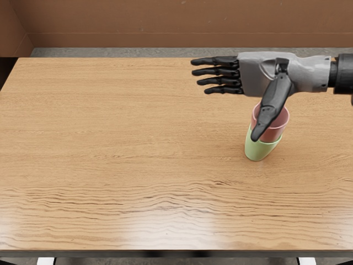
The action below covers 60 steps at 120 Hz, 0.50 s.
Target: Pick up cup and place in cup with right hand
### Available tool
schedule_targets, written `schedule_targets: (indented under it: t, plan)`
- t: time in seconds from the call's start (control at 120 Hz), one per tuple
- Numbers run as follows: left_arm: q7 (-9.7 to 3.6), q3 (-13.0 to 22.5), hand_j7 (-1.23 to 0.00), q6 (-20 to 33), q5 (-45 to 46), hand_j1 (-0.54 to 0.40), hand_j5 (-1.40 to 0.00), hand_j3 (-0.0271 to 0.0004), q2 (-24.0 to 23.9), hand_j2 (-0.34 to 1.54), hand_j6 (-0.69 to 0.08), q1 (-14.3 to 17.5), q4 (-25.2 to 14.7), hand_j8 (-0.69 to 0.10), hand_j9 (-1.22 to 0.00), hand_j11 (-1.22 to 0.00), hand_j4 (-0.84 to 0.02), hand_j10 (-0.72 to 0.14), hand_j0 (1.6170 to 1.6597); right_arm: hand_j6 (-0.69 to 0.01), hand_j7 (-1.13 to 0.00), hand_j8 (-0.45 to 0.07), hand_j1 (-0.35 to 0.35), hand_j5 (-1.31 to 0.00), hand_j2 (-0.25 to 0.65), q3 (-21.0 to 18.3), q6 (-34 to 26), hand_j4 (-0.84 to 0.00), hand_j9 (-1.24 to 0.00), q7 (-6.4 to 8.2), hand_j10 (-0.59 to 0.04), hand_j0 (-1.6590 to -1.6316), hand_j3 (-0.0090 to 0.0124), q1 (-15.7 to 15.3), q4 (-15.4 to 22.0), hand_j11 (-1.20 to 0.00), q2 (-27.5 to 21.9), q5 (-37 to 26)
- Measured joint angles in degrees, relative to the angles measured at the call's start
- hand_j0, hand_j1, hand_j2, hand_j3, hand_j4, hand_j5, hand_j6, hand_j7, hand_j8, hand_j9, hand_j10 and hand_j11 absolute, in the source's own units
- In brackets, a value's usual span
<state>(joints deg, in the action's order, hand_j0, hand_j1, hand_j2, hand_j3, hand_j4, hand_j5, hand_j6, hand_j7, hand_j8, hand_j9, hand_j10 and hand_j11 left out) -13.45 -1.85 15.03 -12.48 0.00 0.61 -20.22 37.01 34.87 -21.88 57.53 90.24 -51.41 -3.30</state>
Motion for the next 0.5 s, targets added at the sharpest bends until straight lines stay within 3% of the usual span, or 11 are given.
schedule_targets:
  t: [0.1,0.2,0.392,0.5]
  plan:
    - [0.0,0.0,0.0,0.0,0.0,0.349,0.0,0.0,0.0,0.0,0.0,0.0,0.0,0.0,0.0,0.0,0.0,0.0,1.6581,-0.002,0.0,-0.002,-0.348,0.0,0.001,0.1,0.1,-0.002,0.0,7.13,-0.002,-1.6581,0.0,-3.0,0.0,0.0,-3.7,0.4]
    - [0.0,0.0,0.0,0.0,0.0,0.349,0.0,-0.0001,0.0,0.0,0.0,-0.1,0.0,0.0,0.0,0.0,0.0,0.0,1.6581,-0.001,0.0,-0.001,-0.349,0.0,0.001,0.0,0.1,-0.001,0.0,11.64,-0.001,-1.6581,0.0,-5.9,0.0,0.0,-7.8,0.6]
    - [0.0,0.0,0.0,0.0,0.0,0.349,0.0,-0.0001,0.0,0.0,0.0,0.0,0.0,0.0,0.0,0.0,0.0,0.0,1.6581,0.0,0.0,0.0,-0.349,0.0,0.002,-0.4,0.1,0.0,0.0,18.06,0.0,-1.658,0.0,-11.3,-0.1,0.0,-17.0,0.5]
    - [0.0,0.0,0.0,0.0,0.0,0.349,0.0,-0.0001,0.0,0.0,0.0,0.0,0.0,0.0,0.0,0.0,0.0,0.0,1.6581,0.001,0.0,0.0,-0.349,0.0,0.002,-0.7,0.1,0.0,0.0,19.84,0.0,-1.658,0.0,-12.3,-0.2,0.0,-19.8,0.5]
